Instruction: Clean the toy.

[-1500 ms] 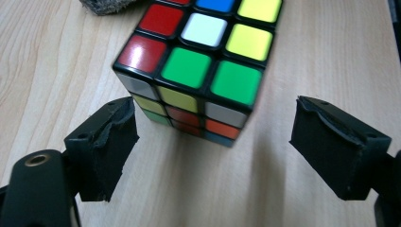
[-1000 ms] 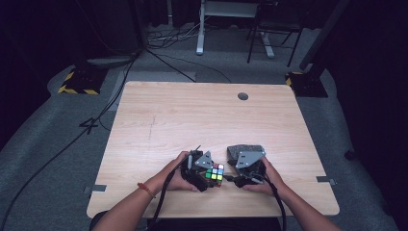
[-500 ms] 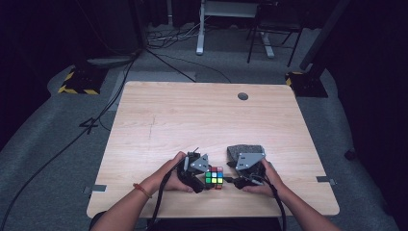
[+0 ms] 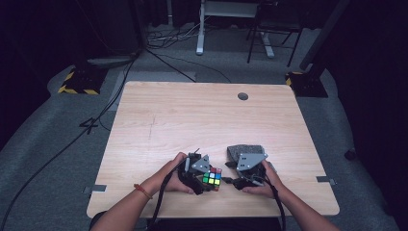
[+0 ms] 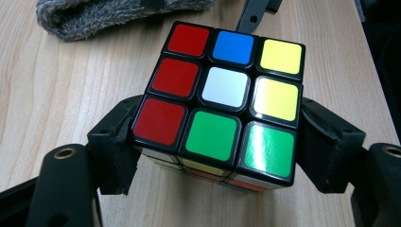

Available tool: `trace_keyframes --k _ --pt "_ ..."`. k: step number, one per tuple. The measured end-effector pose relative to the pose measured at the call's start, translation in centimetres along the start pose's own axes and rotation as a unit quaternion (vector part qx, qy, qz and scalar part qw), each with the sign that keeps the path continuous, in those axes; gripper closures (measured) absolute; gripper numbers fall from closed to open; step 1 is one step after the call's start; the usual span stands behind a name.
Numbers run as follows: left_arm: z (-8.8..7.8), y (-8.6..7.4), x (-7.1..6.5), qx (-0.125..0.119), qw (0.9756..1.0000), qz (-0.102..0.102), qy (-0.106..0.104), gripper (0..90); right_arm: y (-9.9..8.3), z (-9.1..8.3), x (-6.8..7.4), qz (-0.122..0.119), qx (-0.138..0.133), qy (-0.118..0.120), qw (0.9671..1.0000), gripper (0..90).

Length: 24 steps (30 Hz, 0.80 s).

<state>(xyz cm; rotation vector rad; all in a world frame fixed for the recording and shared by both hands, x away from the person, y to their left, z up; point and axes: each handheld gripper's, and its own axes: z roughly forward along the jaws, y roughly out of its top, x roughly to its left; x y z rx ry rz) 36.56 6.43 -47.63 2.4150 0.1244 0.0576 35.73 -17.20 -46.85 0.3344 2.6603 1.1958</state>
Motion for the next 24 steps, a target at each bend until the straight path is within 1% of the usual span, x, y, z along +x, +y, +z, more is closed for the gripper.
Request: trace_keyframes --k 1,2,4,5,6,7,9,11,12,14,16,19,21,23,24 --pt "0.0 0.0 0.1 -0.002 1.0 -0.003 0.0 25.4 0.0 0.1 0.0 0.002 -0.001 0.001 1.0 45.2" --pt "-0.1 -0.1 0.3 -0.006 0.9999 -0.007 -0.006 25.5 0.0 0.2 0.1 -0.002 0.004 0.002 1.0 45.2" --pt "-0.1 -0.1 0.4 -0.004 0.9999 -0.01 -0.007 24.5 -0.1 0.5 0.2 -0.011 0.017 0.01 0.9997 44.3" --pt "-0.1 -0.1 0.5 -0.006 0.9999 -0.013 -0.008 20.5 -0.2 0.7 0.3 -0.012 0.022 0.012 0.9996 44.0" --pt "0.0 -0.1 0.6 -0.008 0.9997 -0.017 -0.014 16.7 -0.2 0.8 0.4 -0.012 0.024 0.012 0.9996 43.7" --pt "0.0 -0.1 0.6 -0.007 0.9998 -0.015 -0.014 16.0 -0.2 0.9 0.4 -0.012 0.024 0.011 0.9996 43.6" --pt "0.1 -0.1 0.5 0.0 0.9998 -0.014 -0.014 17.9 -0.1 0.9 0.5 -0.013 0.022 0.008 0.9996 43.3" --pt "0.3 -0.1 0.4 0.006 0.9998 -0.008 -0.016 24.8 0.0 0.8 0.5 -0.013 0.014 0.007 0.9998 43.0" --pt "0.3 -0.1 0.3 0.009 0.9999 -0.002 -0.012 25.0 0.0 0.7 0.5 -0.012 0.013 0.007 0.9998 42.4" --pt "0.2 -0.1 0.2 0.012 0.9998 0.003 -0.016 26.0 0.0 0.7 0.5 -0.014 0.014 0.008 0.9998 42.0" --pt "0.1 -0.2 0.2 0.012 0.9998 0.0 -0.016 26.9 0.1 0.7 0.6 -0.017 0.013 0.006 0.9998 41.8" --pt "0.1 -0.1 0.2 0.014 0.9998 -0.001 -0.015 26.3 0.2 0.3 0.6 -0.012 -0.003 0.008 0.9999 41.7" --pt "0.2 -0.1 0.3 0.01 0.9997 -0.002 -0.021 25.6 0.4 0.0 0.6 -0.009 -0.013 0.009 0.9998 41.7" --pt "0.3 0.1 0.0 0.01 0.9997 -0.002 -0.02 26.1 0.5 -0.2 0.6 -0.009 -0.02 0.002 0.9998 43.2" --pt "0.3 0.3 -0.1 0.013 0.9997 0.002 -0.021 26.5 0.7 -0.4 0.6 0.0 -0.034 0.004 0.9994 43.5"
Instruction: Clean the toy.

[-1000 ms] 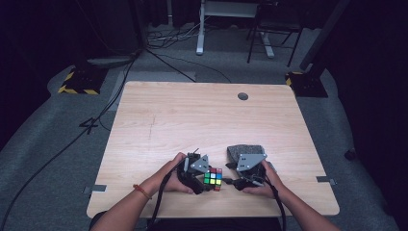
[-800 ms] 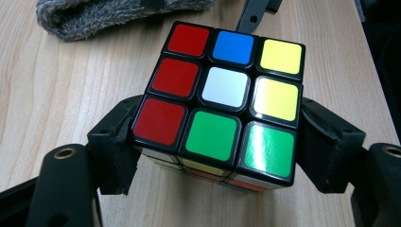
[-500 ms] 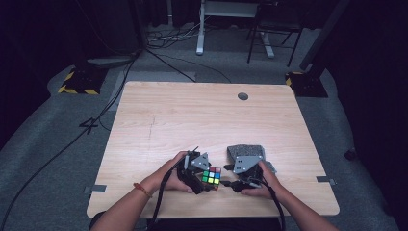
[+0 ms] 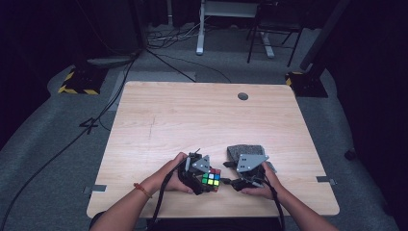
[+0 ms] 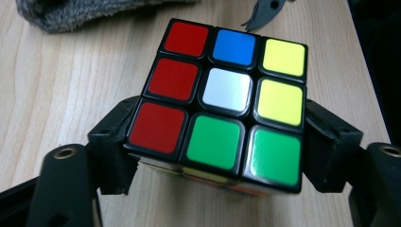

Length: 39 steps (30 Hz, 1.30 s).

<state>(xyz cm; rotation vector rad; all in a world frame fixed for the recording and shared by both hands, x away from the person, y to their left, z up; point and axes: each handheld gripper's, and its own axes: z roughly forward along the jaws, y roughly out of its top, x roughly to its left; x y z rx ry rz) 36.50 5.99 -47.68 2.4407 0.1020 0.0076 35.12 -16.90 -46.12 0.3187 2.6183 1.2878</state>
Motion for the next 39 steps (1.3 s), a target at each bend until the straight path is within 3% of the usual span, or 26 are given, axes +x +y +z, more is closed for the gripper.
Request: trace_keyframes --k 1,5,10,13,15,19,23,28,32,35,39 --pt "0.1 0.1 -0.1 0.002 1.0 0.005 0.001 26.7 0.2 -0.1 0.0 0.004 -0.008 0.003 1.0 44.9" --pt "-0.1 0.0 0.1 0.008 0.9999 0.009 -0.005 30.1 0.1 -0.3 -0.2 -0.011 0.012 -0.007 0.9998 45.4" --pt "-0.2 -0.1 0.1 0.006 0.9998 0.015 -0.011 32.8 -1.4 0.6 -0.4 -0.014 0.071 0.011 0.9973 41.6" --pt "-0.1 0.0 -0.1 0.007 0.9998 0.015 -0.014 32.9 -1.5 1.2 -0.1 -0.025 0.085 0.018 0.9959 40.8" --pt "-0.1 -0.1 0.0 0.006 0.9998 0.012 -0.015 32.4 -1.4 1.2 0.0 -0.03 0.082 0.016 0.9961 40.5" --pt "0.0 -0.1 -0.1 0.002 0.9999 0.012 -0.011 33.0 -1.3 0.6 -0.3 -0.014 0.05 0.019 0.9985 40.9" --pt "0.0 -0.2 0.0 -0.004 0.9998 0.009 -0.017 32.9 -1.2 0.5 -0.1 -0.026 0.051 0.012 0.9983 40.8" --pt "0.3 0.0 0.0 0.001 0.9998 0.005 -0.019 30.3 -0.7 0.0 0.1 -0.029 0.025 0.021 0.999 40.5" --pt "0.3 0.1 0.0 -0.007 0.9998 0.005 -0.018 30.2 -0.4 -0.2 0.3 -0.035 0.018 0.014 0.9991 41.9" --pt "0.5 0.5 -0.4 -0.005 0.9998 0.013 -0.012 32.0 0.3 -0.7 0.4 -0.03 -0.01 0.02 0.9993 44.5" --pt "0.5 0.3 -0.2 -0.01 0.9998 0.008 -0.016 31.9 1.2 -0.7 0.6 -0.038 -0.011 0.012 0.9992 46.7"
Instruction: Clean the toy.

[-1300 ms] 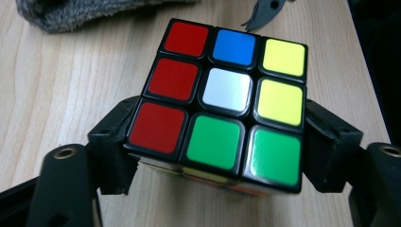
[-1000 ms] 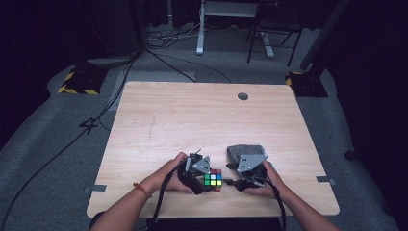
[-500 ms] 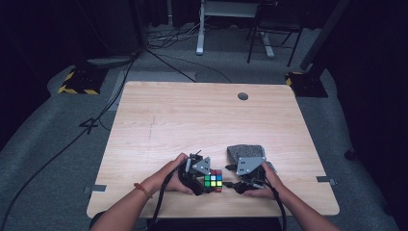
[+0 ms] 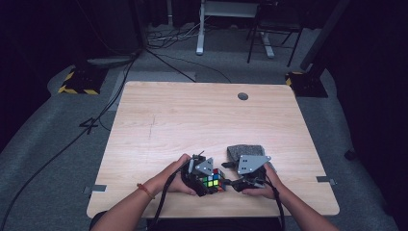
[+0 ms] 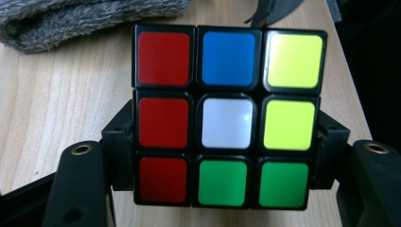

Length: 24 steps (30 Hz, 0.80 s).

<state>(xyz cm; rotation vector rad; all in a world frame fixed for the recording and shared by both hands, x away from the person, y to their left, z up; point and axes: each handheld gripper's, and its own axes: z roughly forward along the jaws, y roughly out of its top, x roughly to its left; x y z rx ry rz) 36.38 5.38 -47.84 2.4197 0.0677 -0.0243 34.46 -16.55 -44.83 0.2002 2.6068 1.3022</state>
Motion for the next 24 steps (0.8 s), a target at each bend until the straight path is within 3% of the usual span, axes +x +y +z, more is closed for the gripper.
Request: trace_keyframes --k 10,13,19,22,24 --pt "0.4 0.3 0.0 0.011 0.9999 0.004 0.008 28.2 1.2 0.9 0.5 -0.004 -0.003 -0.009 0.9999 45.9" --pt "0.3 0.2 0.0 0.002 0.9998 0.006 0.016 32.6 1.3 0.9 0.4 -0.001 -0.007 -0.017 0.9998 43.2" --pt "-0.1 0.2 0.0 -0.028 0.999 0.002 0.034 33.0 0.3 0.0 -0.3 0.02 -0.005 -0.025 0.9995 42.4" --pt "-0.3 0.0 0.1 -0.032 0.9985 -0.005 0.045 33.0 -0.6 -0.6 -0.7 0.032 0.002 -0.025 0.9992 42.4" --pt "-0.3 -0.1 0.2 -0.044 0.9978 -0.011 0.049 33.0 -1.1 -0.8 -0.9 0.037 0.011 -0.014 0.9991 42.7"
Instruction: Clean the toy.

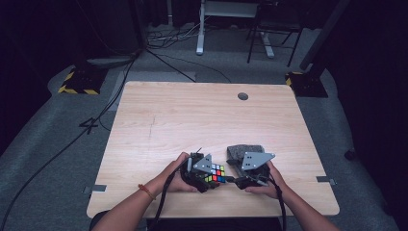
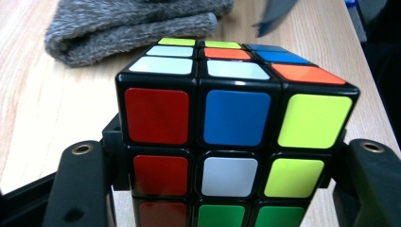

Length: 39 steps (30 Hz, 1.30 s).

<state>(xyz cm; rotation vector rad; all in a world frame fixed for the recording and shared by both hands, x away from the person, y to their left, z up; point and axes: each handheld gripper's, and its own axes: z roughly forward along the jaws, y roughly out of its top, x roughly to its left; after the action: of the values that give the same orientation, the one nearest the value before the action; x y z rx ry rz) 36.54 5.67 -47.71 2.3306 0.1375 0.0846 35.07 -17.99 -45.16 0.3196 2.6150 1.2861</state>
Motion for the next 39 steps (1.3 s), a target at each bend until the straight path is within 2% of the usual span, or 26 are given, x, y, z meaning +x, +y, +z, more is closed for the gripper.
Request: trace_keyframes --k 2,5,8,10,13,18,20,22,25,26,27,29,31,34,39 --pt "0.1 0.0 0.0 0.005 0.9999 0.002 0.008 33.0 -0.5 0.1 0.1 -0.004 0.014 0.003 0.9999 43.4" --pt "0.3 -0.2 0.2 0.003 1.0 -0.003 0.004 33.0 -0.9 0.3 0.2 -0.011 0.028 0.005 0.9995 44.5" --pt "0.2 -0.3 0.3 0.0 0.9999 -0.005 0.01 33.0 -0.9 0.4 0.0 -0.007 0.03 0.009 0.9995 45.6" --pt "0.0 -0.3 0.4 -0.01 0.9998 -0.01 0.011 33.1 -1.0 0.3 0.1 -0.011 0.031 0.023 0.9992 45.9" --pt "-0.1 -0.3 0.4 -0.02 0.9997 -0.01 0.007 33.1 -1.1 0.7 0.3 -0.014 0.048 0.023 0.9985 47.1" --pt "0.3 -0.3 0.1 -0.013 0.9999 -0.004 0.0 32.9 -1.3 1.5 0.5 -0.027 0.063 0.014 0.9975 56.0" --pt "0.4 -0.4 0.2 -0.011 0.9999 -0.007 -0.002 32.6 -1.3 1.5 0.7 -0.031 0.06 0.015 0.9976 62.8" --pt "0.4 -0.5 0.2 -0.007 0.9999 -0.008 -0.003 31.3 -1.2 1.3 0.7 -0.03 0.051 0.017 0.9981 62.9" --pt "0.7 -0.5 0.1 0.003 1.0 -0.004 0.0 31.9 -1.1 0.9 0.6 -0.021 0.032 0.008 0.9992 64.7" --pt "0.8 -0.6 0.0 0.01 0.9999 -0.005 -0.004 32.1 -1.0 0.8 0.5 -0.017 0.02 0.015 0.9995 64.6" --pt "0.8 -0.6 0.0 0.004 1.0 -0.003 -0.007 32.1 -0.9 0.7 0.6 -0.012 0.014 0.02 0.9996 64.2" --pt "0.8 -0.5 0.0 0.006 1.0 0.001 -0.006 31.9 -0.6 0.9 0.8 -0.022 0.022 0.009 0.9995 64.0" --pt "0.7 -0.6 0.0 0.01 0.9999 -0.003 -0.006 31.3 -0.5 0.9 0.7 -0.023 0.021 0.01 0.9995 61.4" --pt "0.5 -0.7 0.1 0.033 0.9995 -0.003 -0.002 25.1 -0.7 0.7 0.6 -0.02 0.024 0.004 0.9995 57.9" --pt "-0.6 -1.4 -0.2 0.046 0.9989 -0.013 0.002 22.6 -0.8 -0.9 -0.1 -0.01 0.016 -0.021 0.9996 51.5"
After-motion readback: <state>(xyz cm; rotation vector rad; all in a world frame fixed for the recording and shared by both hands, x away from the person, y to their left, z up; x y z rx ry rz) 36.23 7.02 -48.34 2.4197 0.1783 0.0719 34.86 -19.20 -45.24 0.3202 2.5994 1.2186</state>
